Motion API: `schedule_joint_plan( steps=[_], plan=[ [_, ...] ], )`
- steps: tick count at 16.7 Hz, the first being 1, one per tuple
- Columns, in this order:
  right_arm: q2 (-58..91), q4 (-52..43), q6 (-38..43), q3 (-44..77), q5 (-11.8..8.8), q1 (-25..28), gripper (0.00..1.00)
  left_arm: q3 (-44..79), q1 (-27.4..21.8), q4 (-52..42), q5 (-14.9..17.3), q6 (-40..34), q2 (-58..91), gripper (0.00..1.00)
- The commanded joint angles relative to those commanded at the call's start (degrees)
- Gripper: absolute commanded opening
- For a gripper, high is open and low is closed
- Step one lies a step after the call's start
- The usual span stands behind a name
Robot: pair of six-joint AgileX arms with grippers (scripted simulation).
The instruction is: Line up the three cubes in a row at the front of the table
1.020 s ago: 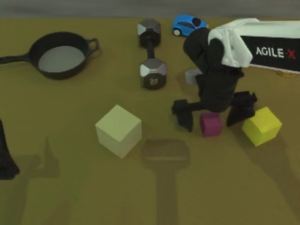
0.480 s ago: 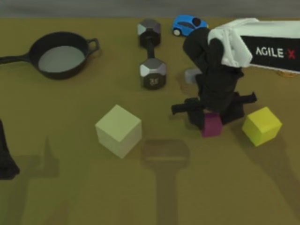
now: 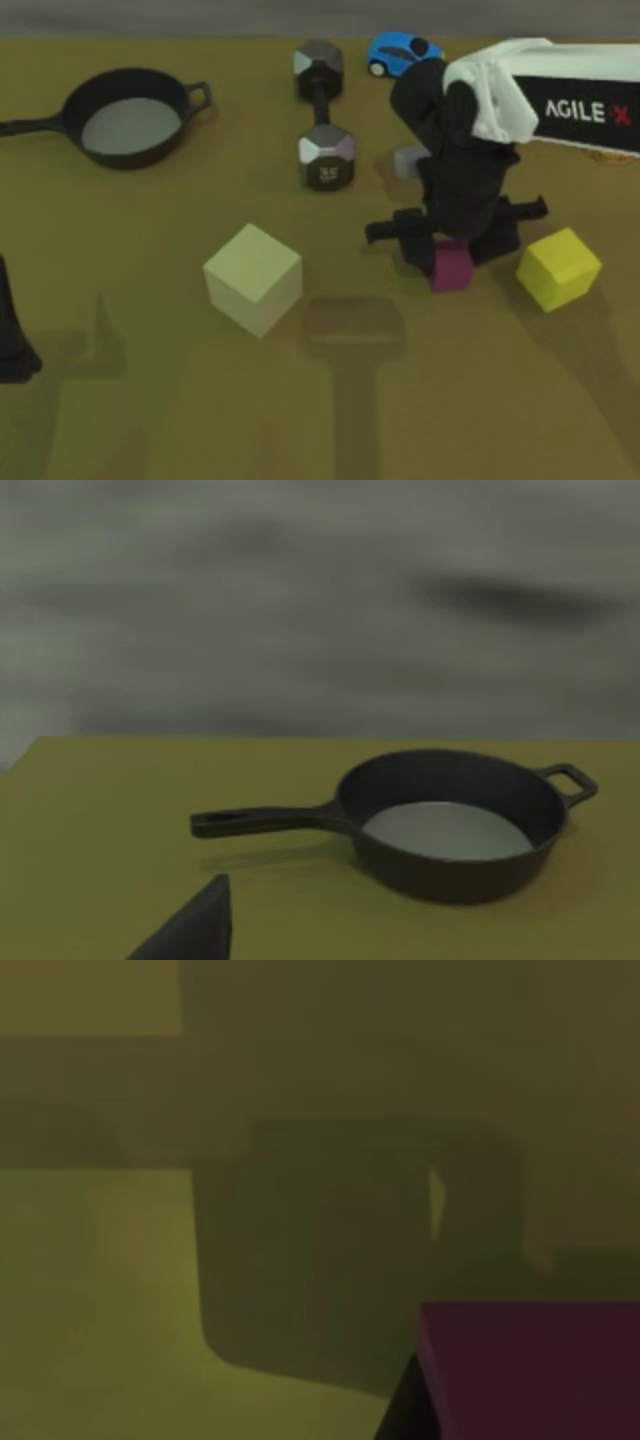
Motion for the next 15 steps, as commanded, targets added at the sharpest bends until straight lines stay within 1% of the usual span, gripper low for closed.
schedule_joint_plan(
  steps=[2, 7, 13, 15],
  plan=[
    [-0.56, -2.21, -0.02, 1.89, 0.03, 0.16, 0.00, 0.00, 0.00, 0.00, 0.00, 0.00, 0.00, 1.00],
    [-3.56, -12.60, -0.06, 8.68, -0.03, 0.44, 0.00, 0.00, 0.00, 0.00, 0.00, 0.00, 0.00, 1.00],
    [-4.04, -13.28, 0.15, 9.11, -0.05, 0.24, 0.00, 0.00, 0.00, 0.00, 0.00, 0.00, 0.00, 1.00],
    [-6.08, -12.81, 2.04, 6.97, 0.03, 1.32, 0.00, 0.00, 0.00, 0.00, 0.00, 0.00, 0.00, 1.00]
  ],
)
